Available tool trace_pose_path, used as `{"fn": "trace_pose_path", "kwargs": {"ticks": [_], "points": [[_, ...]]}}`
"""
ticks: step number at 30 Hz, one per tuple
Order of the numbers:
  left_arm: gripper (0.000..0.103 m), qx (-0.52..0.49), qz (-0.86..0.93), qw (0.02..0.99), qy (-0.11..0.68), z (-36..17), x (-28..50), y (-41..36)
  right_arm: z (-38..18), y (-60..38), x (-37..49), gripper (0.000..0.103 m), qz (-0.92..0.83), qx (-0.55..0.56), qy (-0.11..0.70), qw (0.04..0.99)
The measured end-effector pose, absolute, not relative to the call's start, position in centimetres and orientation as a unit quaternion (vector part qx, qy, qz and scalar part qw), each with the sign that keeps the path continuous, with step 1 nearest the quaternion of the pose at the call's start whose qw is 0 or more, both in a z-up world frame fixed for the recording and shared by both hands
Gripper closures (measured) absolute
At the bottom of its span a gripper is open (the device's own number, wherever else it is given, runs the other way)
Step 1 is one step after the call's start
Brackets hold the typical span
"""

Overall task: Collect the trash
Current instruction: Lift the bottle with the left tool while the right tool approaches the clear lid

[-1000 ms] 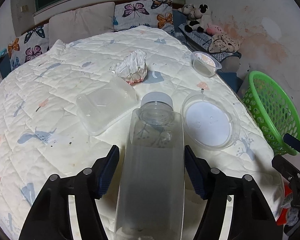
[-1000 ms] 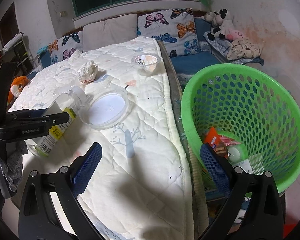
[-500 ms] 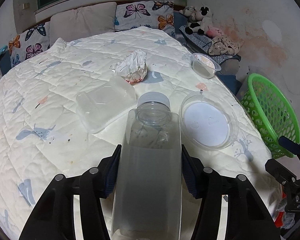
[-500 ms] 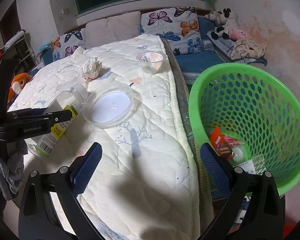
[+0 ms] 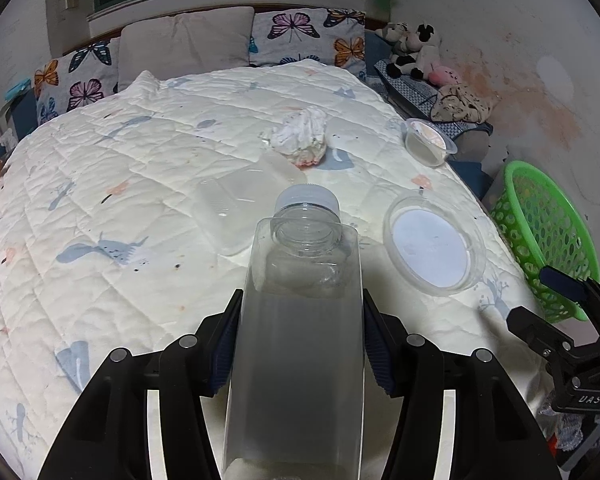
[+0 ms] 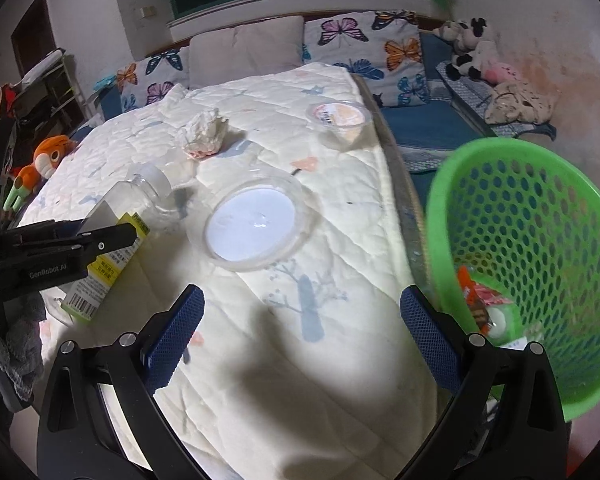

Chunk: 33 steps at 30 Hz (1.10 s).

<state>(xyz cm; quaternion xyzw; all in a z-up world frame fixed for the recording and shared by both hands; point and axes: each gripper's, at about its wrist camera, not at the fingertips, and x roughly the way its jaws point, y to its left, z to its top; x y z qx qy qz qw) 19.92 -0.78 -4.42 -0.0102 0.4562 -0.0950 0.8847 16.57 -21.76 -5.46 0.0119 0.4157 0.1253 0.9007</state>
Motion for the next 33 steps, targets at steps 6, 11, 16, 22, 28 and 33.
{"fn": "trace_pose_path", "kwargs": {"ticks": [6, 11, 16, 22, 28, 33], "points": [[0.050, -0.014, -0.087, 0.886, 0.455, -4.2, 19.9, 0.1, -5.8, -20.1, 18.3, 0.005, 0.145, 0.000, 0.426, 0.893], [0.050, -0.017, -0.083, 0.886, 0.456, -4.3, 20.0, 0.6, -6.4, -18.8, 19.7, 0.005, 0.154, -0.013, 0.435, 0.887], [0.050, -0.019, -0.084, 0.884, 0.459, -4.6, 20.0, 0.7, -7.0, -18.0, 21.0, 0.005, 0.159, -0.014, 0.447, 0.880], [0.049, -0.023, -0.085, 0.881, 0.464, -5.0, 20.1, 0.8, -7.6, -17.6, 22.0, 0.005, 0.159, -0.022, 0.455, 0.876], [0.049, -0.026, -0.086, 0.881, 0.465, -5.3, 20.1, 0.8, -7.9, -17.0, 22.6, 0.005, 0.160, -0.034, 0.458, 0.874], [0.049, -0.025, -0.087, 0.881, 0.465, -5.4, 20.1, 0.7, -8.1, -16.7, 23.0, 0.005, 0.159, -0.041, 0.460, 0.873]]}}
